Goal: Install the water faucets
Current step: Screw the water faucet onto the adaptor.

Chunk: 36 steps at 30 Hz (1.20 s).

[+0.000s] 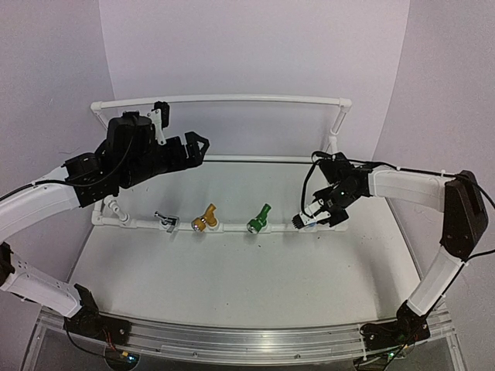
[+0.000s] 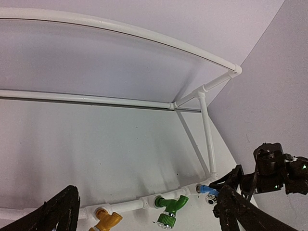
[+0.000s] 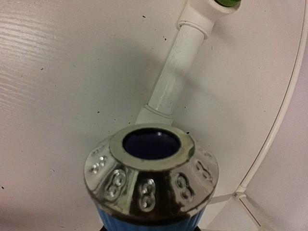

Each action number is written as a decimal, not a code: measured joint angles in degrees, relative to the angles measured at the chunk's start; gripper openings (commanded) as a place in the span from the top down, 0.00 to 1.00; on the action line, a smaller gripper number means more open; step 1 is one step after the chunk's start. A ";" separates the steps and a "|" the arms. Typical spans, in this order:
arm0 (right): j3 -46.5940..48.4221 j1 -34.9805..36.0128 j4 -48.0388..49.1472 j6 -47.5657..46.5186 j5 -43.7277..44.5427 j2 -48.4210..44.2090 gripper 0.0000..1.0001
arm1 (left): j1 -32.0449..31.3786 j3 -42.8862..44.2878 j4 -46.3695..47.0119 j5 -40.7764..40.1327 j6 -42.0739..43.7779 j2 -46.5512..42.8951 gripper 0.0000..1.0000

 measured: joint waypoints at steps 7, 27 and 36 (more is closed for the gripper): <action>1.57 0.63 -1.91 -4.49 2.11 0.85 1.00 | 0.00 0.00 0.04 0.00 0.00 0.38 0.00; 3.75 6.92 -3.79 0.67 10.97 3.47 1.00 | 5.00 6.11 -11.81 11.38 5.68 6.50 0.00; 3.75 5.78 -3.77 1.38 8.97 3.41 1.00 | 9.61 8.84 -21.94 13.91 6.98 9.60 0.01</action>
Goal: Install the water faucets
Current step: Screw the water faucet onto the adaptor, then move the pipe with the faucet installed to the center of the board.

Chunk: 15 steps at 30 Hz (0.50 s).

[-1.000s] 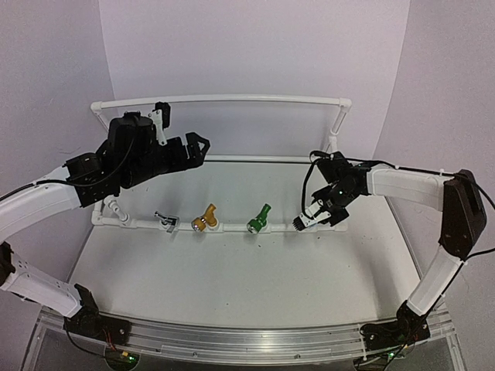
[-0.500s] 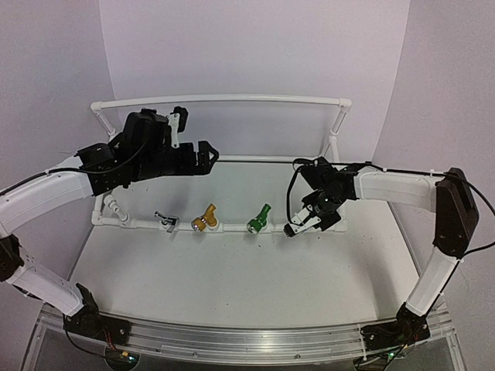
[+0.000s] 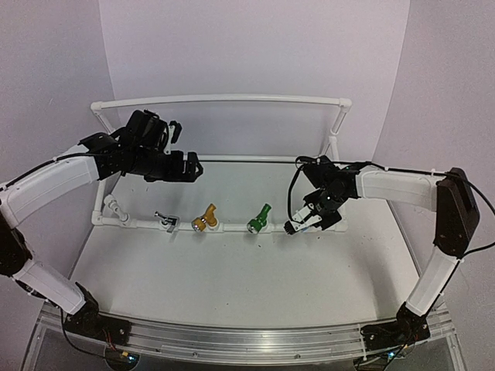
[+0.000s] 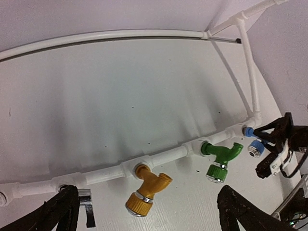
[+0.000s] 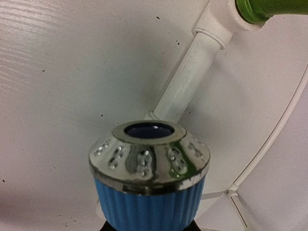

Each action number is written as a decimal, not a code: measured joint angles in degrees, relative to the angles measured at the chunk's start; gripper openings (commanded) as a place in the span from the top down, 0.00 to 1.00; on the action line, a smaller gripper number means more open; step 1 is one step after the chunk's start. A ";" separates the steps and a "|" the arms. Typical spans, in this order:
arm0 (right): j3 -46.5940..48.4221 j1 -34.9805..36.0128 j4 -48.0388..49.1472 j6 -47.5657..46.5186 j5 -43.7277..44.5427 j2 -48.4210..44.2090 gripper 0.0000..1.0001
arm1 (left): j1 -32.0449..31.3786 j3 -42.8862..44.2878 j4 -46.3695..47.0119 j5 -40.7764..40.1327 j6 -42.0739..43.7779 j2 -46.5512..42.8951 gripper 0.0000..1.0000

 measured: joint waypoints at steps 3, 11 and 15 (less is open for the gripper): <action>0.00 -0.25 0.02 0.61 -0.48 -0.04 1.00 | 5.53 1.88 -3.39 1.41 -0.63 2.88 0.02; 0.00 -0.31 0.09 3.08 -0.65 -0.05 1.00 | 22.36 6.15 -9.46 3.22 -0.85 12.69 0.09; -0.08 -0.34 0.13 3.89 -0.66 -0.09 1.00 | 28.44 7.93 -10.43 3.84 -0.49 17.89 0.13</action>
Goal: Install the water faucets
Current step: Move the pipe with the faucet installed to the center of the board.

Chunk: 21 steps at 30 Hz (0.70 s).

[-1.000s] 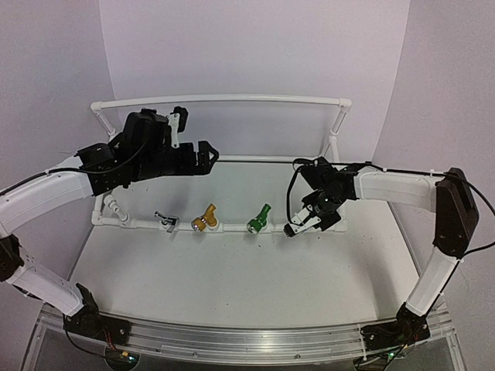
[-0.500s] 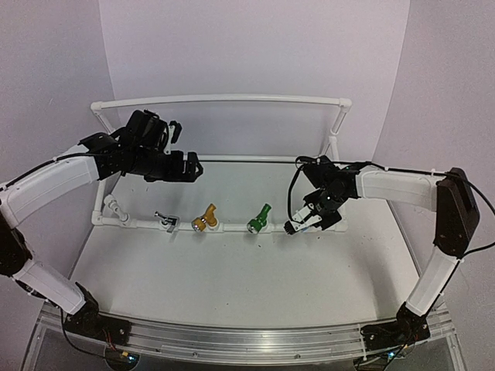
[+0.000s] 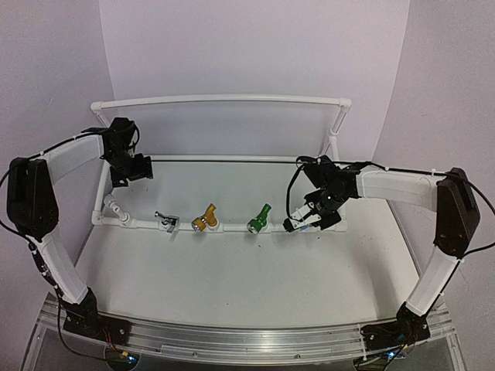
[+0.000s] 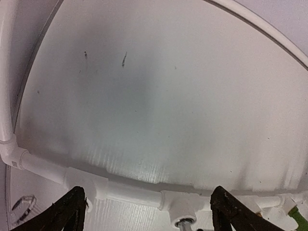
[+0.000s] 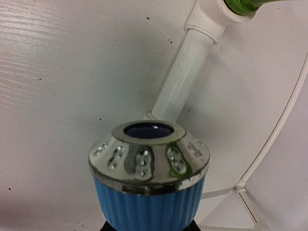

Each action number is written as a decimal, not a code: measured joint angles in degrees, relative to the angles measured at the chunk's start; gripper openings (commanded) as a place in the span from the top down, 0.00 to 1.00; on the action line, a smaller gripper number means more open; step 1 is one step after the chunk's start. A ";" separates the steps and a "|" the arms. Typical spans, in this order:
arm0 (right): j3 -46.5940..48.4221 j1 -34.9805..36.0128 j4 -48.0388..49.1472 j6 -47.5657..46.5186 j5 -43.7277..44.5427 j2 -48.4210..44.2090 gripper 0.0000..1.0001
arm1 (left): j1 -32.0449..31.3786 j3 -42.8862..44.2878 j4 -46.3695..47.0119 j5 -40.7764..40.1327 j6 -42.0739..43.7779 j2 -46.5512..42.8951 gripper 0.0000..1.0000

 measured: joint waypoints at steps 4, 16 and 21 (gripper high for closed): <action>-0.03 0.00 0.08 0.70 -0.04 -0.03 1.00 | 1.95 1.78 -1.86 -1.00 1.28 5.33 0.20; -0.03 -0.02 0.16 2.23 -0.06 -0.03 1.00 | 1.94 6.31 -9.07 -4.60 6.63 20.15 0.49; -0.03 -0.02 0.18 2.64 0.00 -0.03 1.00 | 1.01 6.08 -10.74 -5.21 9.04 20.67 0.56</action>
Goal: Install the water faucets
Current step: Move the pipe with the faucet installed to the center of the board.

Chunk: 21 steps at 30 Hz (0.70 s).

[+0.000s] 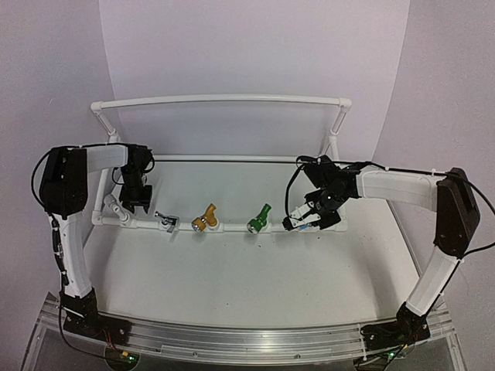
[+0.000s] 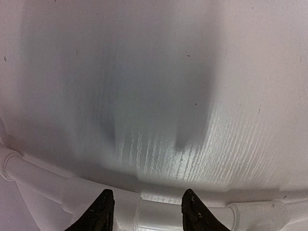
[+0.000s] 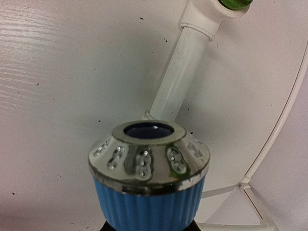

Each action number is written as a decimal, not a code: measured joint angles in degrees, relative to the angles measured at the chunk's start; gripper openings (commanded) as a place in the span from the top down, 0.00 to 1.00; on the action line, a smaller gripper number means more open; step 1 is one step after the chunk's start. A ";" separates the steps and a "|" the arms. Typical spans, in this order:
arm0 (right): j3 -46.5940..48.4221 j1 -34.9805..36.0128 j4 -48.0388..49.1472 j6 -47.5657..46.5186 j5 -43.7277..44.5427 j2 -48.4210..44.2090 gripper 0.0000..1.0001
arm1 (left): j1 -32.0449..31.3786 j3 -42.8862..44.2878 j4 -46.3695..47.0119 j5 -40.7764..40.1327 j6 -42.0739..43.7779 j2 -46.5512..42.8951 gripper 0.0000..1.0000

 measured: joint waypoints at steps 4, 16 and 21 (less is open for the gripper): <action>0.00 0.00 0.02 0.34 0.10 0.00 1.00 | -2.30 -2.48 -0.26 -0.72 1.04 -0.04 0.59; 0.00 -0.39 -0.13 0.56 0.17 -0.05 1.00 | -9.65 -8.79 6.00 -2.47 -0.40 -3.32 0.68; 0.00 -1.25 -1.08 0.54 0.05 -0.47 1.00 | -11.78 -11.70 7.56 -2.78 -2.79 -5.49 0.70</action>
